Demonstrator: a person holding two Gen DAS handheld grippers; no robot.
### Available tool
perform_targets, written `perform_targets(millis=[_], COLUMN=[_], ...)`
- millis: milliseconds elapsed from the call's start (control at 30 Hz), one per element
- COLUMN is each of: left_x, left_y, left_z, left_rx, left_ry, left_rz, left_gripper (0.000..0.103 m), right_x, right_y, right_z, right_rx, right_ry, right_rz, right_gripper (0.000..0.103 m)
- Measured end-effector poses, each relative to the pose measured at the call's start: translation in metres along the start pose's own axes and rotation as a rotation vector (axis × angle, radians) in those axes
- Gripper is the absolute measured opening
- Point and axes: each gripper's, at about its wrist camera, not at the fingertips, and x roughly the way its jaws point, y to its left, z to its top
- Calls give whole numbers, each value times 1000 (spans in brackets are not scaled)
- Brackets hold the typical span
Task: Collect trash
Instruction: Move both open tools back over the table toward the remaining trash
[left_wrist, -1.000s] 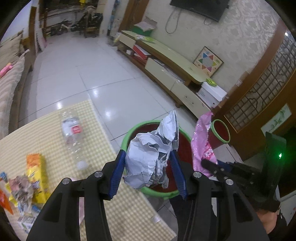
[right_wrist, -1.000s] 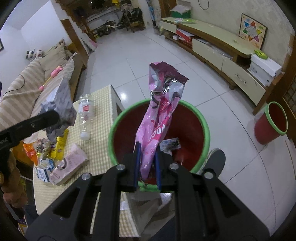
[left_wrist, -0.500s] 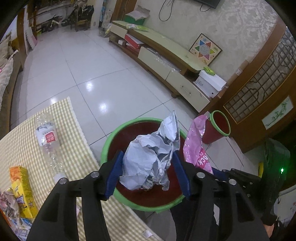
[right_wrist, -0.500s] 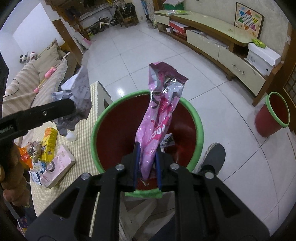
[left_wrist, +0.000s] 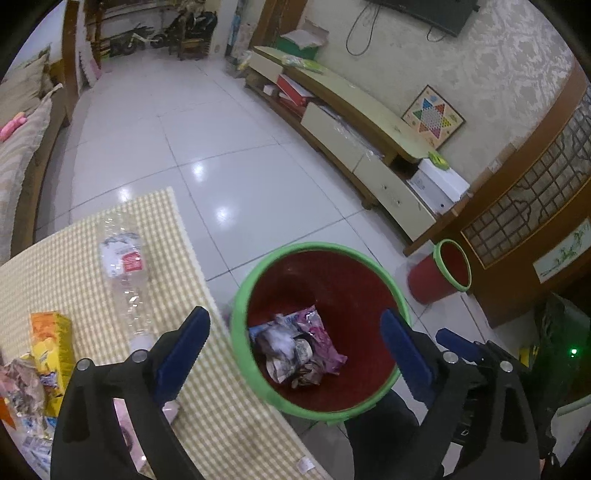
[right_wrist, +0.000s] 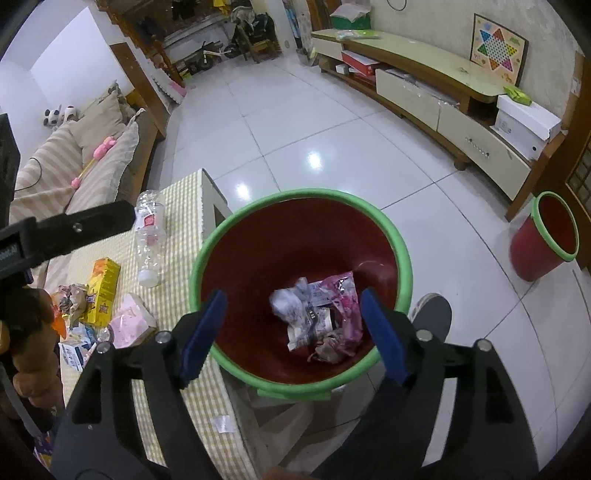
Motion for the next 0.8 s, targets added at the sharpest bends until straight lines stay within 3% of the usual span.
perform_targets(millis=[67, 800], left_x=[-11, -150], left_y=[4, 106], left_z=[-1, -61], left_rx=[-4, -147], left_ry=[-17, -164], left_rz=[7, 120], left_gripper=[90, 95], right_x=[-5, -47], right_y=[8, 140], right_z=[1, -3], right_rx=[-9, -214], right_ry=[-12, -67], right_rz=[-4, 53], right_gripper=[84, 94])
